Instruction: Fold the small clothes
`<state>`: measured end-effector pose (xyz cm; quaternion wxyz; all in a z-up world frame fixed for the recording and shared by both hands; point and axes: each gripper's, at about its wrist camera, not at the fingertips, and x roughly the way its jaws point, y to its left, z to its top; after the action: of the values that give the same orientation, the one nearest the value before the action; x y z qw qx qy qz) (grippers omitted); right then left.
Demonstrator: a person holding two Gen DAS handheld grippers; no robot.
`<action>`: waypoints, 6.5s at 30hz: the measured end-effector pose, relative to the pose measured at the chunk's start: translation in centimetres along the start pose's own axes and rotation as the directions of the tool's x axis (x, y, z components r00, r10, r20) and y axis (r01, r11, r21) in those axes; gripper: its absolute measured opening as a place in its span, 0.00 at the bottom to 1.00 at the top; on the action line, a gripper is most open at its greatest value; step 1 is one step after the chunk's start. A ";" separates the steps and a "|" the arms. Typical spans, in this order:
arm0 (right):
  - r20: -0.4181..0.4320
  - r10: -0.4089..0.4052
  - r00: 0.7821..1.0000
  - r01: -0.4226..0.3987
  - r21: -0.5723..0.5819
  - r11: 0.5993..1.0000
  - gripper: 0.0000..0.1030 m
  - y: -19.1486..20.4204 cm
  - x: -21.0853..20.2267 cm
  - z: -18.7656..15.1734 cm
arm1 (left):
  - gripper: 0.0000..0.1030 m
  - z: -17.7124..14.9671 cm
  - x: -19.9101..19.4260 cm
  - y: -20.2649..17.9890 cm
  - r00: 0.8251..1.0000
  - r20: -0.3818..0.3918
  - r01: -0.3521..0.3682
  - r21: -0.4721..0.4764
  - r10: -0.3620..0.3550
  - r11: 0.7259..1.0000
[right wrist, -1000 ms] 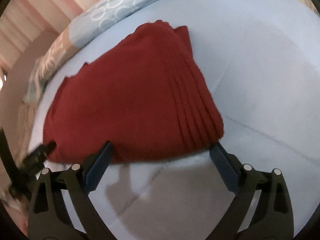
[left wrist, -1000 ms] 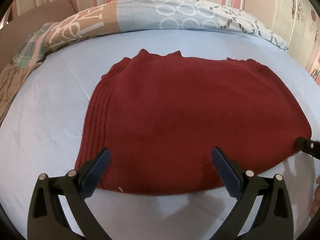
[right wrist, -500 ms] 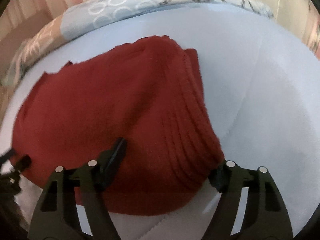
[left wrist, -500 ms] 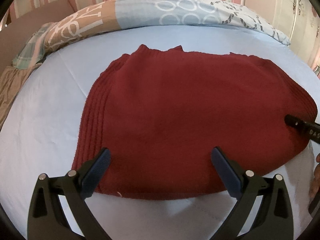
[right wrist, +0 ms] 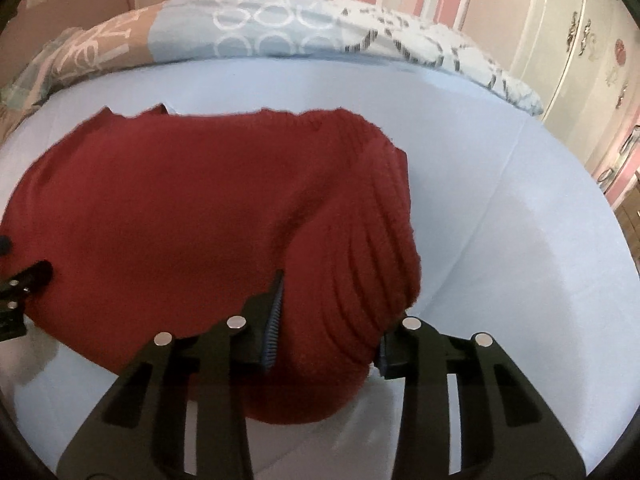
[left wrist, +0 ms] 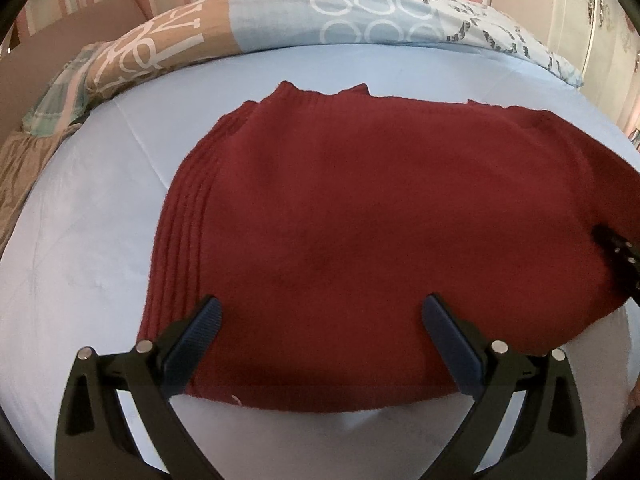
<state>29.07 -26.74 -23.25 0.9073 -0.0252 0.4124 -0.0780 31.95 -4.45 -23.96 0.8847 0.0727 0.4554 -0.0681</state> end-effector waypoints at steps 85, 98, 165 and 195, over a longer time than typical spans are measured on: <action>-0.060 0.394 0.917 -0.386 -0.374 0.843 0.41 27.4 -5.9 1.4 | 0.98 -0.8 -5.5 24.4 0.987 0.071 -0.127 -0.201 0.143 0.971; 0.015 0.400 0.917 -0.396 -0.104 0.912 0.59 16.6 -7.8 2.8 | 0.98 0.2 -4.8 21.2 0.995 0.070 -0.060 -0.134 0.070 0.989; 0.071 0.201 0.977 -0.208 0.119 0.971 0.88 11.2 -3.7 2.5 | 0.89 1.0 -1.1 13.7 0.966 -0.023 0.257 0.024 -0.256 0.966; 0.032 0.294 0.955 -0.295 0.018 0.955 0.46 16.5 -0.3 3.1 | 0.38 0.7 -1.0 9.4 0.980 0.025 0.189 0.160 -0.196 0.969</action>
<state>33.23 -10.52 -22.83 0.9149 0.0457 0.3974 0.0538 33.67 4.73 -22.18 0.8745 0.0963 0.4355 -0.1906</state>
